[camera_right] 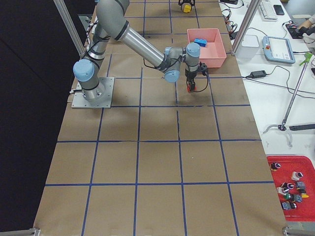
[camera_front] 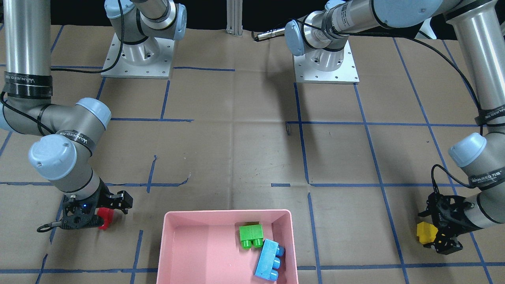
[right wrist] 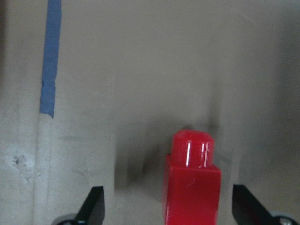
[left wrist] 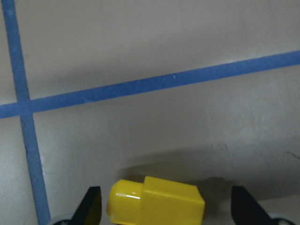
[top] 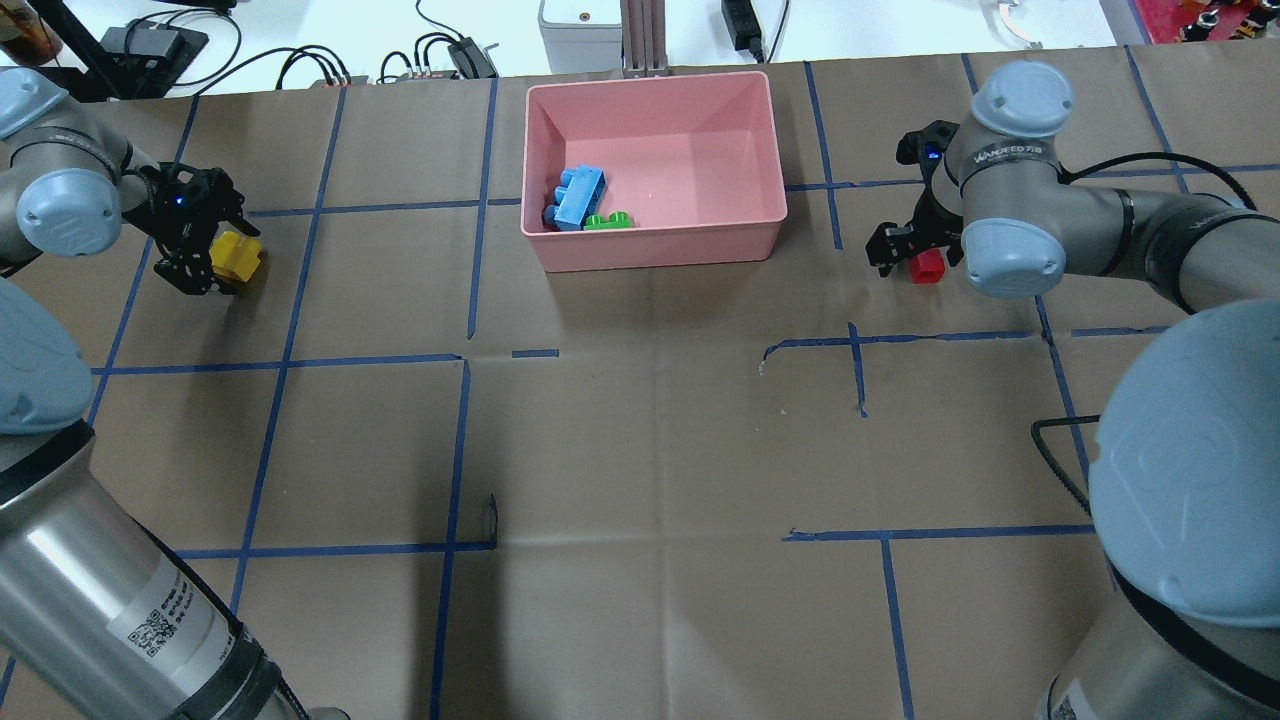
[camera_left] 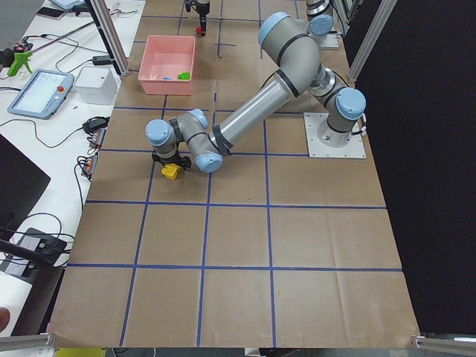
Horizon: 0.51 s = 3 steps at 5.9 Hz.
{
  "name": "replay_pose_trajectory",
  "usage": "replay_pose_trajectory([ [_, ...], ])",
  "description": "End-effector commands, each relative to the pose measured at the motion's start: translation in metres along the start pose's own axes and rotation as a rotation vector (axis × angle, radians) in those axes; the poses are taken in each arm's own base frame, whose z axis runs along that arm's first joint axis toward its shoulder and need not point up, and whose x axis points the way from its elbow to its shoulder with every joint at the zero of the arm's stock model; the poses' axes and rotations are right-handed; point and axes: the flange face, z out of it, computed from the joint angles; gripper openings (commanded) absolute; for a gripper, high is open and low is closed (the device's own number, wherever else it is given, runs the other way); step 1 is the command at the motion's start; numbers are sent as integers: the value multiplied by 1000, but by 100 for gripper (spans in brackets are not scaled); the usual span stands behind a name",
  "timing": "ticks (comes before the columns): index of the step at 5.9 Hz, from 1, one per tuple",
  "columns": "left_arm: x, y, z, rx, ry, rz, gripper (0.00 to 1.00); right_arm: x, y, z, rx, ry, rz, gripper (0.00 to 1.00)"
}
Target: Put all blocks into box
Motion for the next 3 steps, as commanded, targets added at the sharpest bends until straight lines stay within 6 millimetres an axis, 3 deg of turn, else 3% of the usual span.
replay_pose_trajectory([
  [1, -2, 5, 0, -11, -10, 3, 97, 4, 3, 4, -17, -4, 10, 100],
  [2, -3, 5, 1, -13, -13, 3, 97, 5, 2, 1, -10, -2, 2, 98],
  [3, 2, 16, 0, -13, -14, -13, 92, 4, 3, 2, -19, -4, -1, 52],
])
